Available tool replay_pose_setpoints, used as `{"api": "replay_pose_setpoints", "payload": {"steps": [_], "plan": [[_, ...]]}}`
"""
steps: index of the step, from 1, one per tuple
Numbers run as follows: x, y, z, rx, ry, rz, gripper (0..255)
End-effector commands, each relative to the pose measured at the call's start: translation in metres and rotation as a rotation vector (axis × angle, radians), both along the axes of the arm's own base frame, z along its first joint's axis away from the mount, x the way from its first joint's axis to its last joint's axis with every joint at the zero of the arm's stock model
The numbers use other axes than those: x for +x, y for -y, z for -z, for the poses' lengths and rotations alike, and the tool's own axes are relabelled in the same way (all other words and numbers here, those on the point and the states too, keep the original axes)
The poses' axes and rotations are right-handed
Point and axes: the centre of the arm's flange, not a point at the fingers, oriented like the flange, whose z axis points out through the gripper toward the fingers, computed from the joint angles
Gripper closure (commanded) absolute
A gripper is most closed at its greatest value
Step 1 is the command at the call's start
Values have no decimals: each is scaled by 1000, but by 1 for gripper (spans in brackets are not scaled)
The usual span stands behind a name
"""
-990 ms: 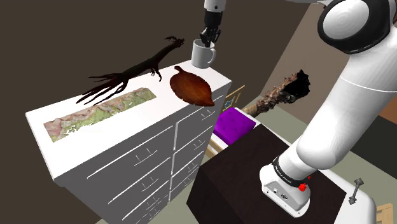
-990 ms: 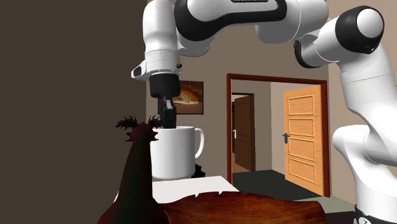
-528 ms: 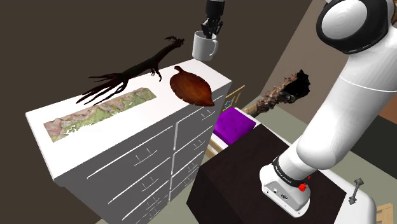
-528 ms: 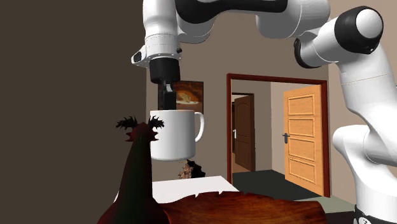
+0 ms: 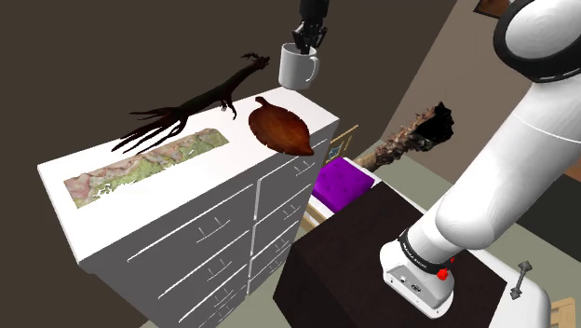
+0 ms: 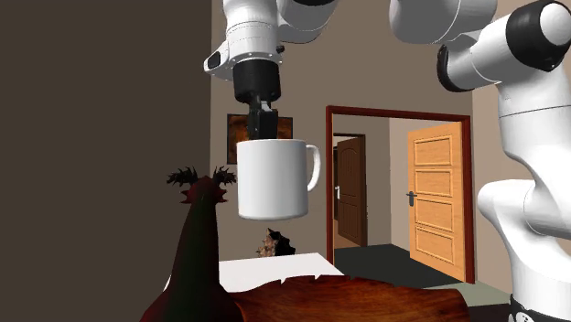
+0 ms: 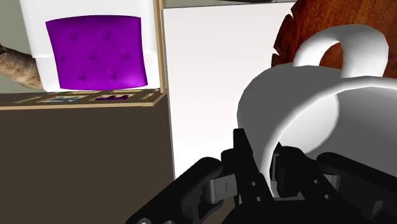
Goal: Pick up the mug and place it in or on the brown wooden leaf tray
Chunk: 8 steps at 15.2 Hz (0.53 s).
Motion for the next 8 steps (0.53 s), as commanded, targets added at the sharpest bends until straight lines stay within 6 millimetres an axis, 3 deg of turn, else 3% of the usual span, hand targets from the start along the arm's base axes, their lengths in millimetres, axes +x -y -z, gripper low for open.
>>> {"api": "replay_pose_setpoints", "payload": {"steps": [1,7,8], "plan": [[-17,-21,-3,0,0,1,255],[-70,-87,-13,0,0,1,255],[-70,-87,-8,0,0,1,255]]}}
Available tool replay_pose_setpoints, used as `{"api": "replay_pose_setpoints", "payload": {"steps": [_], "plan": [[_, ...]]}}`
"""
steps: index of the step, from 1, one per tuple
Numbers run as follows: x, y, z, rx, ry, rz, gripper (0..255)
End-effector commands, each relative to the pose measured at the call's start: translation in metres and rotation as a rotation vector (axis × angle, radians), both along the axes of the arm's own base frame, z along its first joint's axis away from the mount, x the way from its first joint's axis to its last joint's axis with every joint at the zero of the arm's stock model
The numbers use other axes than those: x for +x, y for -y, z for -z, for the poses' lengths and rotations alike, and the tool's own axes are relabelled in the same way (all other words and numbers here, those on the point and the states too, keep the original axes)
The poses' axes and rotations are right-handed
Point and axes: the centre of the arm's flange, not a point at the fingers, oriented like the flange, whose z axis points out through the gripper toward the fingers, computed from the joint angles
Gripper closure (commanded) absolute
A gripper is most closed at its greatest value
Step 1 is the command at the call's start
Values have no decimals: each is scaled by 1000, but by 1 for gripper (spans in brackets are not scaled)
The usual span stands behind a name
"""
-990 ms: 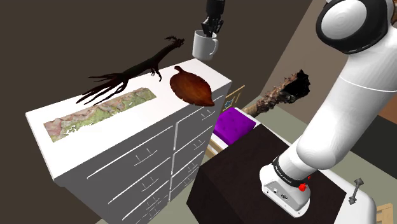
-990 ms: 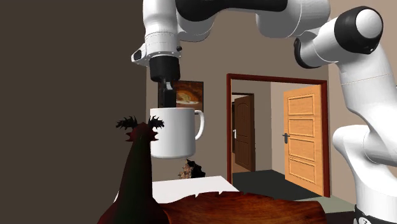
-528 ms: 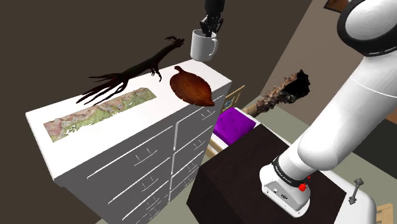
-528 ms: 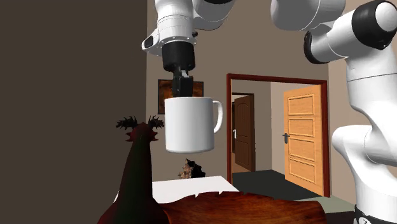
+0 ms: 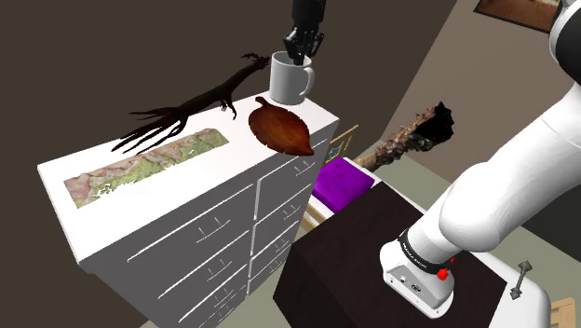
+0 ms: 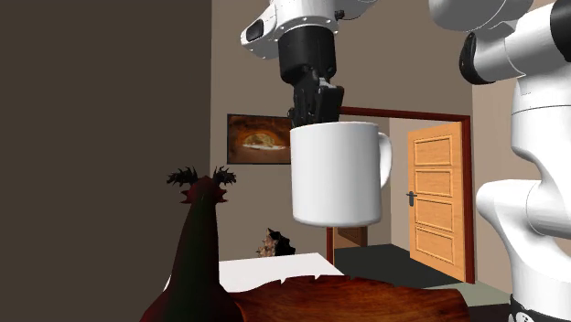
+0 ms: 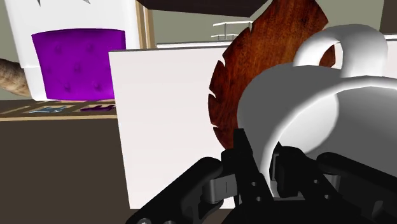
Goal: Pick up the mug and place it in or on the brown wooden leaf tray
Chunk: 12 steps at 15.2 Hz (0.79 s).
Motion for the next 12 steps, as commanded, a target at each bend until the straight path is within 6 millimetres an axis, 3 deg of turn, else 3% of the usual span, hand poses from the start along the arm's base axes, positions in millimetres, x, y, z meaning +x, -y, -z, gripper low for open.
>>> {"api": "replay_pose_setpoints", "payload": {"steps": [1,12], "plan": [[-5,-5,6,0,0,2,255],[-5,-5,64,0,0,2,255]]}}
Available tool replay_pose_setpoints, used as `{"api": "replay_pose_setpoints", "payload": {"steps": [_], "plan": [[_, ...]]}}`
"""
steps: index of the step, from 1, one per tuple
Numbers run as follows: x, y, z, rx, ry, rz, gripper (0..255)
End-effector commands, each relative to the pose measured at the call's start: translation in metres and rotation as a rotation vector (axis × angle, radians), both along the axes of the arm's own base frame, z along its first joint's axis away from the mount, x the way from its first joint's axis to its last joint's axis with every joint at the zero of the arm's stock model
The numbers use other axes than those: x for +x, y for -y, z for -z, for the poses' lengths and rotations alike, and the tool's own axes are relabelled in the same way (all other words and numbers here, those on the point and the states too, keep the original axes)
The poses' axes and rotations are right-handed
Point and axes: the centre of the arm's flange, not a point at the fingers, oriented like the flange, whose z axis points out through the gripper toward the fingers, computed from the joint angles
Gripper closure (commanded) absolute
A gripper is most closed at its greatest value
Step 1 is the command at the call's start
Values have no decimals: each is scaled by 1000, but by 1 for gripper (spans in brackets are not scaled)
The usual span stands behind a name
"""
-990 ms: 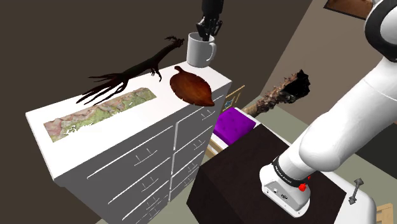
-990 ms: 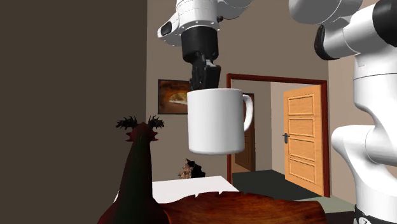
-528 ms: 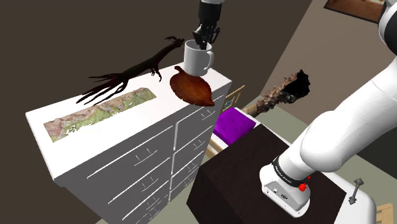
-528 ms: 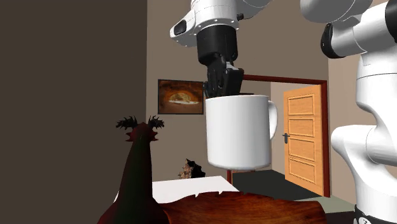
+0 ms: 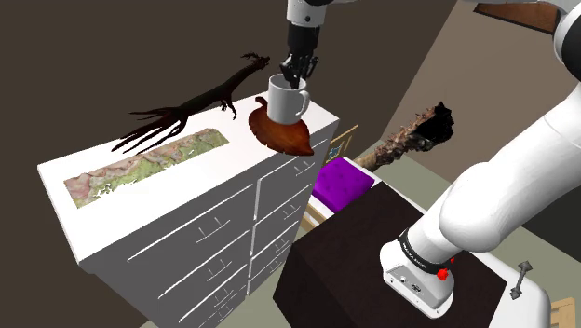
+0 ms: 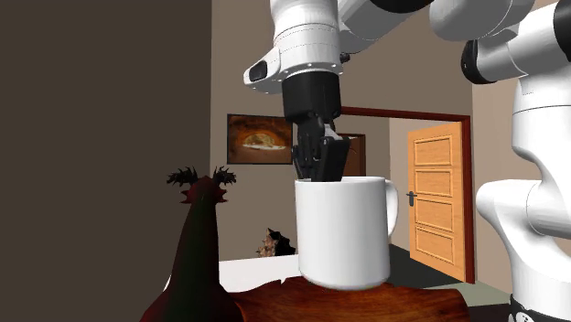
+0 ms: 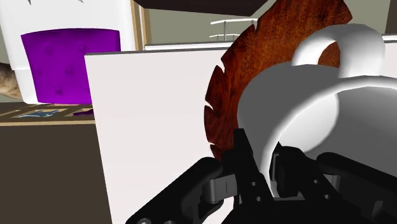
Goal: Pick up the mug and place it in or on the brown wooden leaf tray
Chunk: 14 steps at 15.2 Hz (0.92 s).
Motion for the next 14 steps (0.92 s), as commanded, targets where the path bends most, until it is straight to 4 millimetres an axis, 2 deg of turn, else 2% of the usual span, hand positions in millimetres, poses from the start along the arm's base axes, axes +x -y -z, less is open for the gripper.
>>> {"api": "replay_pose_setpoints", "payload": {"steps": [1,4,12,13,14], "plan": [[-1,0,12,0,1,0,255],[-1,0,27,0,1,0,255],[-1,0,27,0,1,0,255],[-1,0,27,0,1,0,0],[-1,0,27,0,1,0,0]]}}
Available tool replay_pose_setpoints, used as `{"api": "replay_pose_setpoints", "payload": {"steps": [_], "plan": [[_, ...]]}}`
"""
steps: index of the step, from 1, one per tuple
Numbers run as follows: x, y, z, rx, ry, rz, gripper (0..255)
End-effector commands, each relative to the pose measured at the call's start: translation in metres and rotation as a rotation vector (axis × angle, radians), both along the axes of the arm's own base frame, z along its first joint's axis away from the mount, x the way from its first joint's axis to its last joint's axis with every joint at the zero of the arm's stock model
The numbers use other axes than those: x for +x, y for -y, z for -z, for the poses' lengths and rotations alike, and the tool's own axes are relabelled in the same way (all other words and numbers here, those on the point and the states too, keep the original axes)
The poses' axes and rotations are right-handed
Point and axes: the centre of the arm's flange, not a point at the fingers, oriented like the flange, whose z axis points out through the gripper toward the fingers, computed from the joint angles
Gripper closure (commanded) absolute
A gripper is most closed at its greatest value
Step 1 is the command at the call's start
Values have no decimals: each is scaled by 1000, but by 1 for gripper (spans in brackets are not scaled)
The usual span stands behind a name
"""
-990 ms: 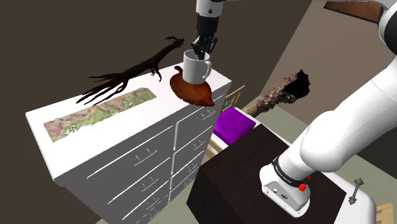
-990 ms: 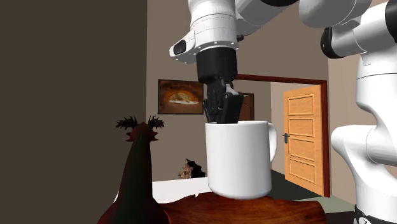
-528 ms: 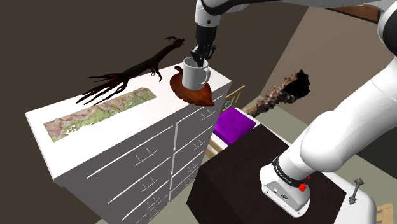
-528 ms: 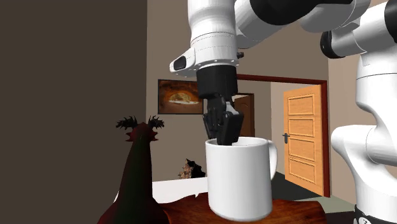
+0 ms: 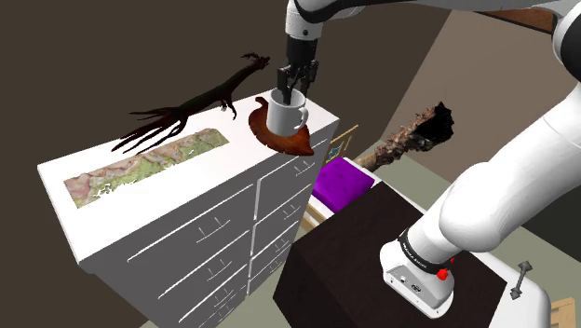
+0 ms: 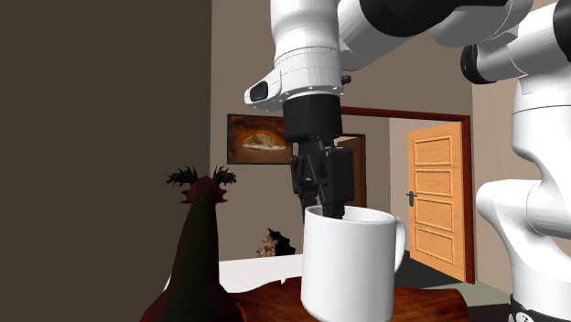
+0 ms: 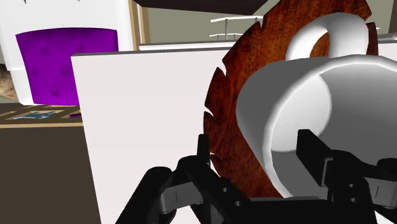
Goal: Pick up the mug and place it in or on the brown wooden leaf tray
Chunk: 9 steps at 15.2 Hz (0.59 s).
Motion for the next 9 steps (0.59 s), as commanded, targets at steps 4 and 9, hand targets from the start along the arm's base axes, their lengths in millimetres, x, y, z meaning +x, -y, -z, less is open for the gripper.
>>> {"api": "replay_pose_setpoints", "payload": {"steps": [4,9], "plan": [[0,0,0,0,0,0,0],[4,0,-50,0,0,0,0]]}}
